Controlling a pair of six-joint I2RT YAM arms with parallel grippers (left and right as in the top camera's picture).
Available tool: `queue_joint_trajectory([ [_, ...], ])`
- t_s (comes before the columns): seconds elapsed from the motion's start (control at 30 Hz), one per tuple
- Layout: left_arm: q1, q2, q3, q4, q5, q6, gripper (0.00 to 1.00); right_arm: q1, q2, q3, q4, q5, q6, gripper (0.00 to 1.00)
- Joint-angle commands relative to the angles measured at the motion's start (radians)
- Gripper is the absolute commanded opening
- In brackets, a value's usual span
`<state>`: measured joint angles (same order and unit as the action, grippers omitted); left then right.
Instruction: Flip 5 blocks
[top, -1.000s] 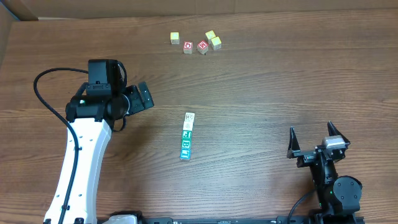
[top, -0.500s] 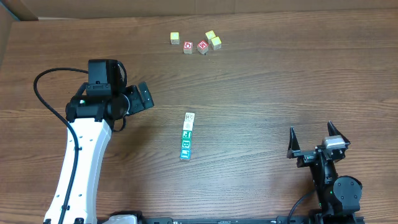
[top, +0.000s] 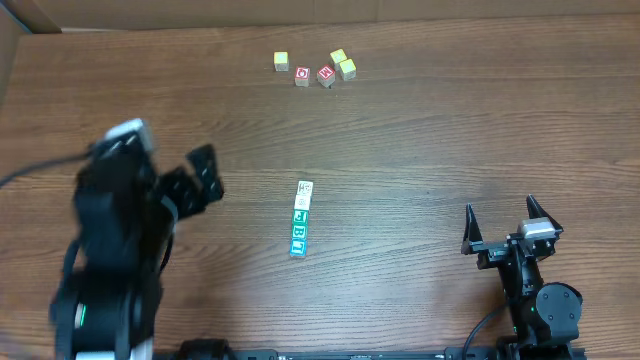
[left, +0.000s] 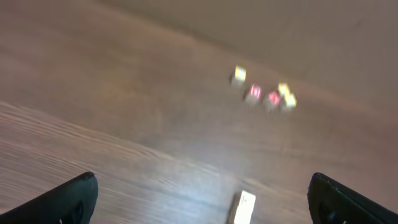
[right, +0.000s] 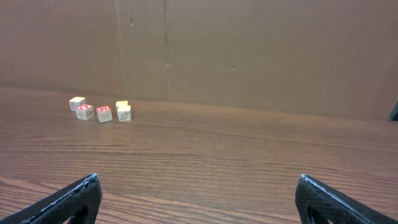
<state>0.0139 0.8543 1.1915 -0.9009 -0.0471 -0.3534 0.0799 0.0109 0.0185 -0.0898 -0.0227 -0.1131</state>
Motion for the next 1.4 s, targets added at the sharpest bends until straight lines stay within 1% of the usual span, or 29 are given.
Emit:
queue_joint_trajectory([
  [0.0, -0.001, -0.095, 0.008, -0.043, -0.069, -0.005, 1.00, -0.003, -0.008, -0.011, 0.008, -0.005, -0.007, 1.00],
  [0.1, -0.001, -0.163, 0.006, -0.122, -0.069, -0.005, 1.00, -0.003, -0.008, -0.011, 0.008, -0.005, -0.007, 1.00],
  [0.3, -0.001, -0.323, -0.003, -0.330, -0.068, -0.005, 1.00, -0.003, -0.008, -0.011, 0.008, -0.005, -0.007, 1.00],
  [0.4, -0.001, -0.400, -0.035, -0.381, -0.069, -0.005, 1.00, -0.003, -0.008, -0.011, 0.008, -0.005, -0.007, 1.00],
  [0.6, -0.001, -0.579, -0.175, -0.351, -0.068, -0.006, 1.00, -0.003, -0.008, -0.011, 0.008, -0.005, -0.007, 1.00],
  [0.73, -0.001, -0.698, -0.297, -0.241, -0.068, -0.006, 1.00, -0.003, -0.008, -0.011, 0.008, -0.005, -0.007, 1.00],
  [0.83, -0.001, -0.786, -0.406, -0.092, -0.063, -0.006, 1.00, -0.003, -0.008, -0.011, 0.008, -0.005, -0.007, 1.00],
  [0.93, -0.001, -0.854, -0.511, 0.097, -0.050, -0.007, 1.00, -0.003, -0.008, -0.011, 0.008, -0.005, -0.007, 1.00],
  [1.03, -0.001, -0.846, -0.593, 0.331, -0.035, -0.006, 1.00, -0.003, -0.008, -0.011, 0.008, -0.005, -0.007, 1.00],
  [1.2, -0.001, -0.850, -0.782, 0.876, 0.001, -0.006, 1.00, -0.003, -0.008, -0.011, 0.008, -0.005, -0.007, 1.00],
  [1.3, -0.001, -0.850, -0.928, 1.214, 0.007, -0.006, 1.00, -0.003, -0.008, -0.011, 0.008, -0.006, -0.007, 1.00],
  [1.37, -0.001, -0.850, -0.988, 1.309, 0.007, -0.006, 1.00, -0.003, -0.008, -0.011, 0.008, -0.005, -0.007, 1.00],
])
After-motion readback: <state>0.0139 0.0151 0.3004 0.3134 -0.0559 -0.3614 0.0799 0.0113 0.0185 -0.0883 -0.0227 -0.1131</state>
